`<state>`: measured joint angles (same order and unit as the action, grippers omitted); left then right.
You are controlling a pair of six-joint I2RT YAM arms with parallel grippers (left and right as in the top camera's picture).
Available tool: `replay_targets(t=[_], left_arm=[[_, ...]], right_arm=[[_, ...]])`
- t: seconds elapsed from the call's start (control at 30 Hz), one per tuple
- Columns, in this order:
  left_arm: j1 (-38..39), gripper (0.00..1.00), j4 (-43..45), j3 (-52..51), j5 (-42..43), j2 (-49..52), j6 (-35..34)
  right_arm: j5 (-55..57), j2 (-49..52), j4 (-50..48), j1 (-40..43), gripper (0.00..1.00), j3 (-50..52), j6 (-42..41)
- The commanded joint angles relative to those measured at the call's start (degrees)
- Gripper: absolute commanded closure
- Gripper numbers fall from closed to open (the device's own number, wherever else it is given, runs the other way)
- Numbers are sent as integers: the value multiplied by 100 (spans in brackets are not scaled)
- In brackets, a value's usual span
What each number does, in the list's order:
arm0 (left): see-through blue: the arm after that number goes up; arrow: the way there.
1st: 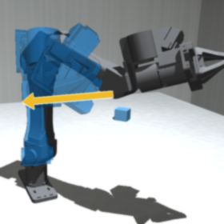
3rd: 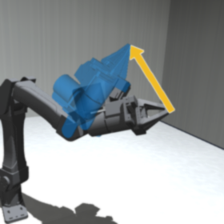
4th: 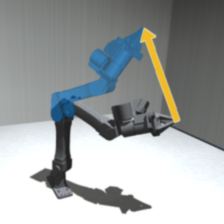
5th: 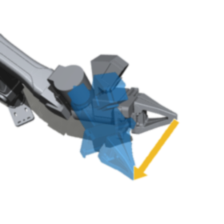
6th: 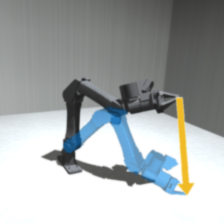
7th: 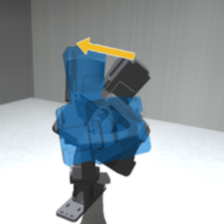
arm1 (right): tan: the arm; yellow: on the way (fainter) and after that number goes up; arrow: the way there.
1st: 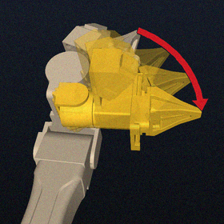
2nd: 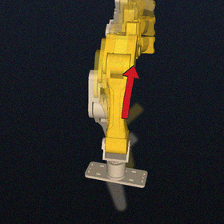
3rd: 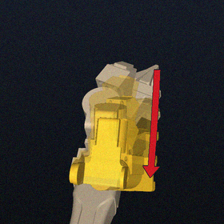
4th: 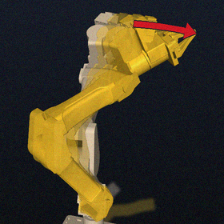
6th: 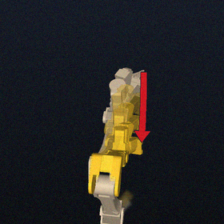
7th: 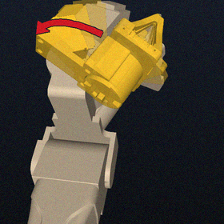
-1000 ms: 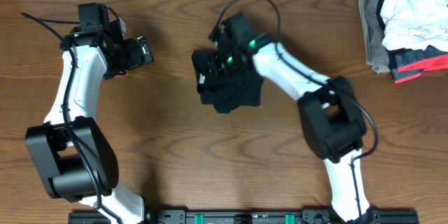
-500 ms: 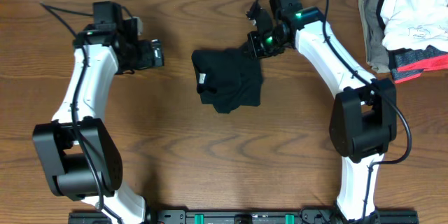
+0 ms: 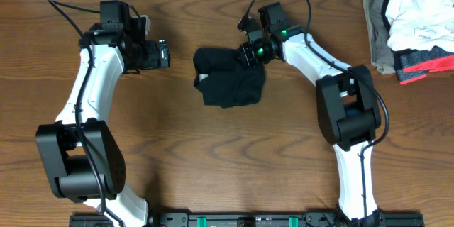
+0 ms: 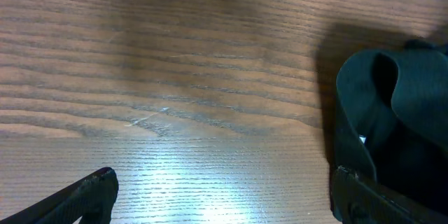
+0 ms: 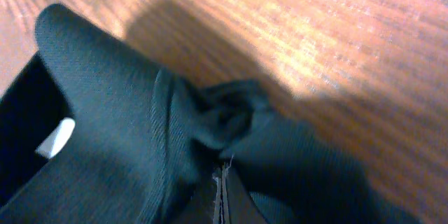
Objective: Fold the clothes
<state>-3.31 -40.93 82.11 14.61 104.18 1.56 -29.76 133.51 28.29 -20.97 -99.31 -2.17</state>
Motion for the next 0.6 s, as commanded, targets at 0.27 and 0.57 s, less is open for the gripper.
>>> replay_targets(t=[0.27, 0.57], left_arm=[[-9, 2, -13, 50, -33, -46, 103], [-9, 2, -11, 50, -33, -46, 103]], right_arm=[[50, -216, 765, 111, 78, -247, 249], [-264, -1381, 2072, 249, 35, -313, 573]])
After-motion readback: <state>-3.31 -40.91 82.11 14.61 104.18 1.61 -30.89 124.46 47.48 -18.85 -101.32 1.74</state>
